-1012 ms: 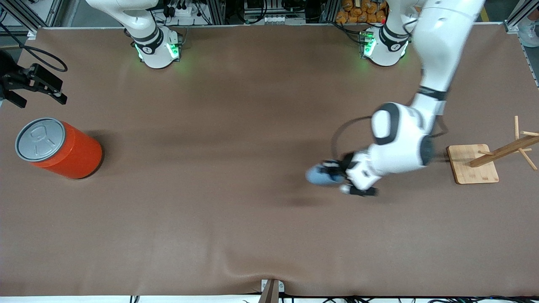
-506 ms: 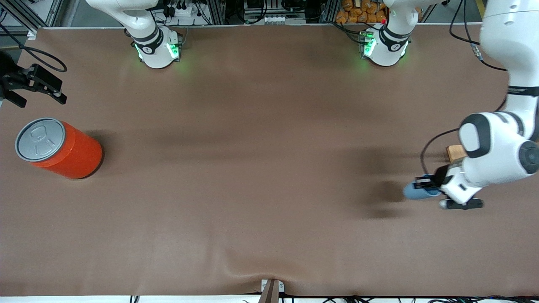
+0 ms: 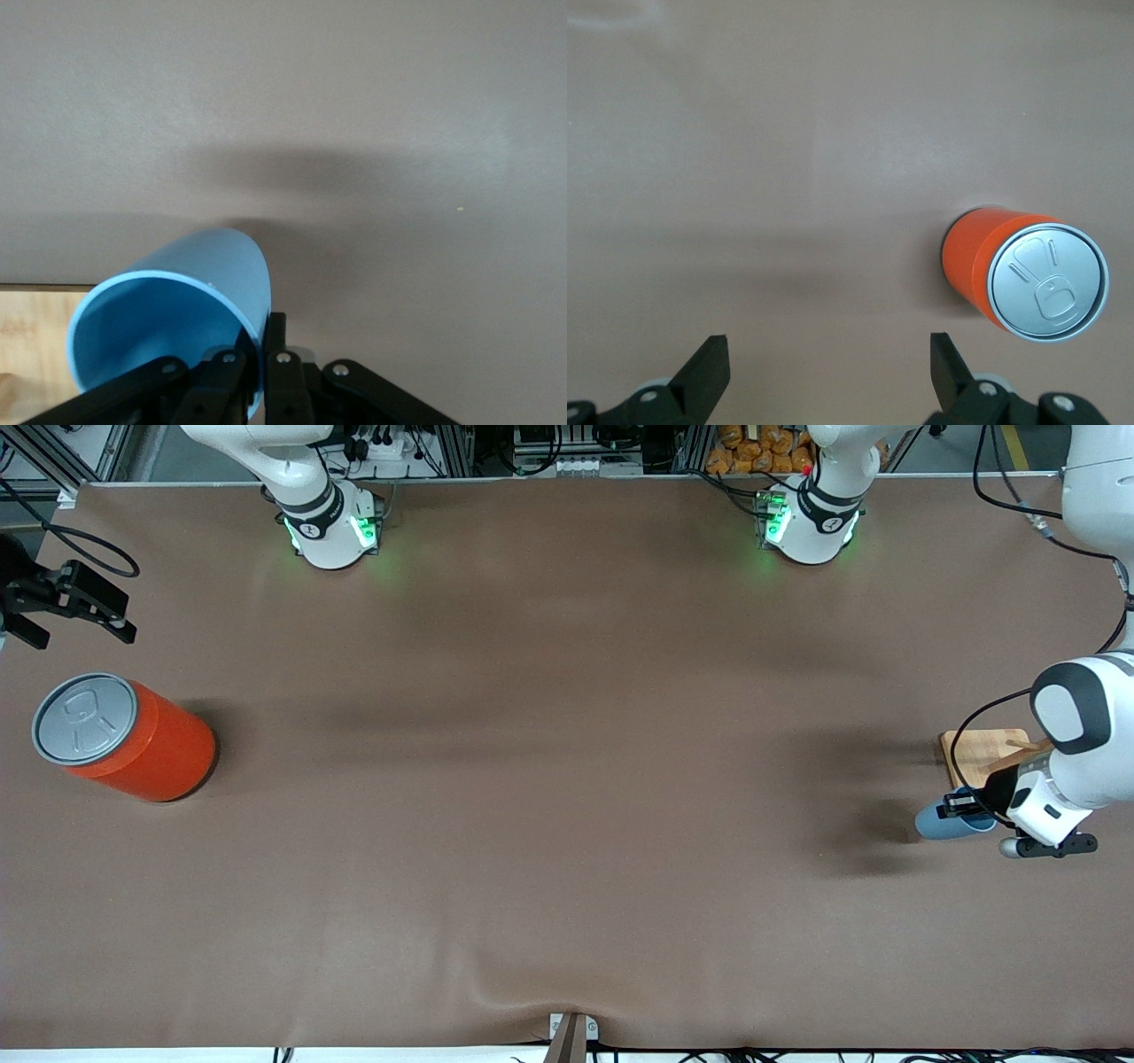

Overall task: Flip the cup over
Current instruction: 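Rotate the cup upright and lower it beside the stand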

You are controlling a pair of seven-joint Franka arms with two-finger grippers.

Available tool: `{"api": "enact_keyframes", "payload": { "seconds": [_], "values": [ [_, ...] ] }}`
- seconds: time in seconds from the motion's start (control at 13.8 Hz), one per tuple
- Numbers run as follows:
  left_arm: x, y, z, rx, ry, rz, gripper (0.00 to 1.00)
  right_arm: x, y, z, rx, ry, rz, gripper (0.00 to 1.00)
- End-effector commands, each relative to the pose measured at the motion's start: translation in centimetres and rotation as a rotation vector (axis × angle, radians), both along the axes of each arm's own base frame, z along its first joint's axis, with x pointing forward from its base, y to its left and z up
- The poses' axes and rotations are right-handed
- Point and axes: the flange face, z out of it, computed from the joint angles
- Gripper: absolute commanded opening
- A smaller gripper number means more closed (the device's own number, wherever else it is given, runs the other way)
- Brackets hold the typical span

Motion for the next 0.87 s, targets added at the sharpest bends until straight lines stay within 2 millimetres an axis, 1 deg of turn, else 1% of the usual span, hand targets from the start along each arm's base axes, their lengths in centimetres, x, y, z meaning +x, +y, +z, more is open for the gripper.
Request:
{"api": "enact_keyframes", "payload": {
  "seconds": [0.0,0.14,0.29,0.51,0.65,0.8],
  "values": [
    [-1.1,-0.1,-0.6,0.058,0.002,-0.025,0.0,0.1,-0.1,0.2,-0.016,0.009,0.005,1.0],
    [-2.1,-0.2,-0.1,0.063,0.005,-0.025,0.0,-0.2,-0.4,-0.2,-0.018,0.038,-0.002,1.0],
    [-2.9,-0.6,-0.1,0.066,0.004,-0.023,0.0,-0.2,-0.4,-0.2,-0.02,0.041,0.0,1.0],
    [-4.5,-1.1,-1.0,0.075,-0.026,-0.019,0.0,-0.2,-0.5,0.0,-0.021,0.035,-0.002,1.0],
    [-4.9,-2.1,-1.4,0.076,-0.04,0.001,0.0,-0.3,-0.4,0.3,-0.021,0.032,-0.001,1.0],
    [-4.7,-2.6,-1.1,0.074,-0.045,0.007,0.0,-0.2,-0.7,0.2,-0.02,0.034,-0.005,1.0]
  ]
}}
